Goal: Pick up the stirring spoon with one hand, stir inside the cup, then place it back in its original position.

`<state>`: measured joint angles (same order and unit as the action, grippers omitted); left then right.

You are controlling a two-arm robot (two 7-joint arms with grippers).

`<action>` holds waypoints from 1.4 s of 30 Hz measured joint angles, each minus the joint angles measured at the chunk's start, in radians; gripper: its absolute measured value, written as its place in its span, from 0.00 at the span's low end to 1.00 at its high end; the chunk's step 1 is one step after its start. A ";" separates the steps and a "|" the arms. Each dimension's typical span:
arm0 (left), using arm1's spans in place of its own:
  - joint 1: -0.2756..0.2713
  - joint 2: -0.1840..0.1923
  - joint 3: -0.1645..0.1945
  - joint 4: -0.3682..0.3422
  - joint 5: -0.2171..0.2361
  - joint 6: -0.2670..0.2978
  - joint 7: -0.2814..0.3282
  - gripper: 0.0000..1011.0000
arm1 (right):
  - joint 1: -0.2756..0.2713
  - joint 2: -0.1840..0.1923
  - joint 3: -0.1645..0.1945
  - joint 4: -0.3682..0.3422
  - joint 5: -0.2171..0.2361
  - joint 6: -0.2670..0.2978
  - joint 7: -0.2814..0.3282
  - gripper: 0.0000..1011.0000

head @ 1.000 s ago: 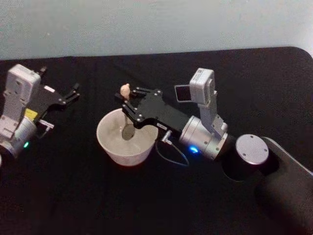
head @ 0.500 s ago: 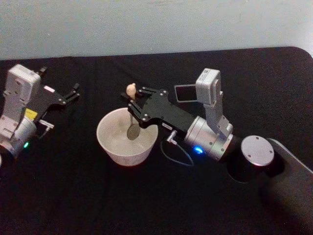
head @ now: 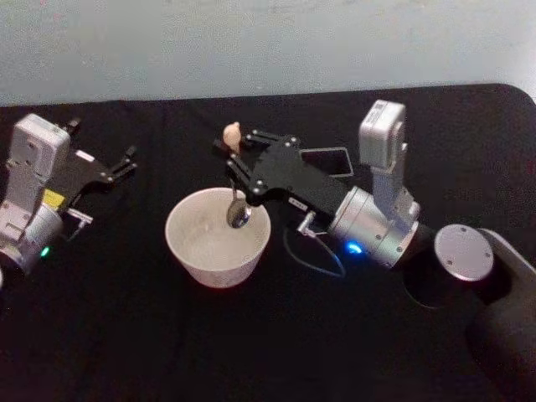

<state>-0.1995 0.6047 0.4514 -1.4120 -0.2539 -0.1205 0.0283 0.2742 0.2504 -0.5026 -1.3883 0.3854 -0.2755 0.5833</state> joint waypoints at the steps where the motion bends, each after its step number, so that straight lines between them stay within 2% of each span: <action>1: 0.000 0.000 0.000 0.000 0.000 0.000 0.000 0.99 | -0.005 0.006 0.003 -0.020 0.004 0.002 -0.001 0.21; 12: 0.000 0.000 0.000 0.000 0.000 0.000 0.000 0.99 | -0.036 0.051 0.028 -0.141 0.014 0.013 -0.025 0.21; 25: 0.000 0.000 0.000 0.000 0.000 0.000 0.000 0.99 | -0.069 0.098 0.098 -0.247 0.022 0.014 -0.074 0.21; 35: 0.000 0.000 0.000 0.000 0.000 0.000 0.000 0.99 | -0.087 0.108 0.139 -0.254 -0.012 0.016 -0.122 0.21; 42: 0.000 0.000 0.000 0.000 0.000 0.000 0.000 0.99 | -0.083 0.094 0.165 -0.221 -0.049 0.025 -0.159 0.21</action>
<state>-0.1995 0.6047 0.4514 -1.4120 -0.2539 -0.1206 0.0283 0.1914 0.3448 -0.3380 -1.6094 0.3366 -0.2508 0.4244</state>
